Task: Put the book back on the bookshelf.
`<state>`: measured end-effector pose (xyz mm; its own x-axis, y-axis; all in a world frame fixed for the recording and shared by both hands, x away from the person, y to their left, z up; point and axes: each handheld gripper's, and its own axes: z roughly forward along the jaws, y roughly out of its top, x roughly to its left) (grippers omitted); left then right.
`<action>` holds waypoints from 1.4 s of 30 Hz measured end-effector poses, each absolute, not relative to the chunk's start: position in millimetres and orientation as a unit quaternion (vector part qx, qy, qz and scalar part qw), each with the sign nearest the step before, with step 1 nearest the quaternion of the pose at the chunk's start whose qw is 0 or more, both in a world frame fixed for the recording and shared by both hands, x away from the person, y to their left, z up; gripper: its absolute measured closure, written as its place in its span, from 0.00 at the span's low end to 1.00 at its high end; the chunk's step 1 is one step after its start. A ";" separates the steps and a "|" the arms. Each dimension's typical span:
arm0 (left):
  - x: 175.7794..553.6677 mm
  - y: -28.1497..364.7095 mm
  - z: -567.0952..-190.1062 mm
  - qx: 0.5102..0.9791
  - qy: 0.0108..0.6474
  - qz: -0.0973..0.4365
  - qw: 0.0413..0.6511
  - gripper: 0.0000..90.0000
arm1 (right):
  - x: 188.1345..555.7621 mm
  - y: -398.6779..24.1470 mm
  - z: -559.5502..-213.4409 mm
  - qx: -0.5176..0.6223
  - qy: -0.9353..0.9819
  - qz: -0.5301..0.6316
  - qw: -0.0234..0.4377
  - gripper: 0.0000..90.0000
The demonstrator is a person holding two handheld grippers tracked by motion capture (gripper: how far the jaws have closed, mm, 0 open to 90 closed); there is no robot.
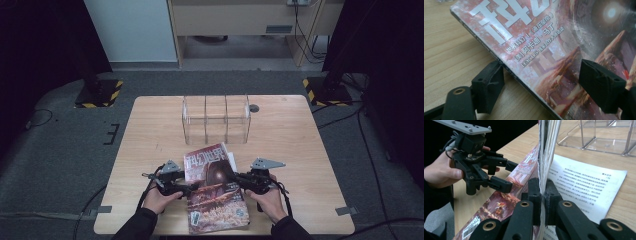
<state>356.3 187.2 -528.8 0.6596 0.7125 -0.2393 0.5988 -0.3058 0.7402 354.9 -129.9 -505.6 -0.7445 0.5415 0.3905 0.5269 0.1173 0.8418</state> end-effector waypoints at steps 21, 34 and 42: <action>353.5 185.0 -523.3 0.815 0.407 0.026 0.411 0.51 | 359.6 -121.2 -531.7 0.388 0.796 0.462 0.044 0.78; 356.7 186.5 -524.0 0.811 0.416 0.014 0.411 0.51 | 361.7 -127.6 -536.4 0.391 0.811 0.424 0.095 0.56; 370.1 182.2 -526.0 0.804 0.416 0.013 0.425 0.50 | 362.7 -127.7 -536.8 0.382 0.815 0.426 0.094 0.56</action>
